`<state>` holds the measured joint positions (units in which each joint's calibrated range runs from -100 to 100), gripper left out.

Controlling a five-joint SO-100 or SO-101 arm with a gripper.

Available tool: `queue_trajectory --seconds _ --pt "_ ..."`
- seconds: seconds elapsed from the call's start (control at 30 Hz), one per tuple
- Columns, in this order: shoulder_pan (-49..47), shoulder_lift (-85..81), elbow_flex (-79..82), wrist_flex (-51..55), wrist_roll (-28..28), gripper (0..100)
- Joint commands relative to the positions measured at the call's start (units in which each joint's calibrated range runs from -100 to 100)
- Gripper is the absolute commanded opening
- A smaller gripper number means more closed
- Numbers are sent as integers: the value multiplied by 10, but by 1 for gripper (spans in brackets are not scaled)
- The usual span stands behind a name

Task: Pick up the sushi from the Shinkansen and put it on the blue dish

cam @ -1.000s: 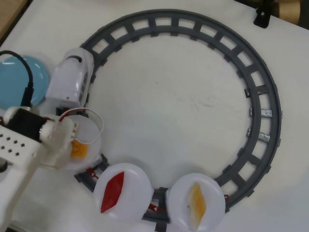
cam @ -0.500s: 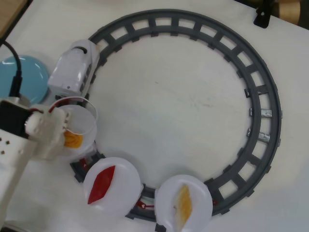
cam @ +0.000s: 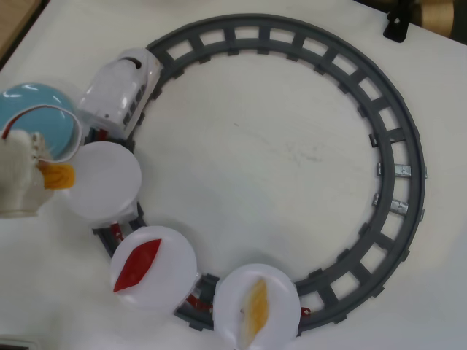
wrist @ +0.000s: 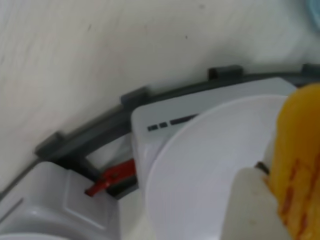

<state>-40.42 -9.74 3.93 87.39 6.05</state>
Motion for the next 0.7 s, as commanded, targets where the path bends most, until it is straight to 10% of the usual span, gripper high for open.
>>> queue_trajectory --seconds 0.0,0.67 --pt "-23 -3 -35 -23 -2 4" --pt "-99 282 -309 -28 -3 4"
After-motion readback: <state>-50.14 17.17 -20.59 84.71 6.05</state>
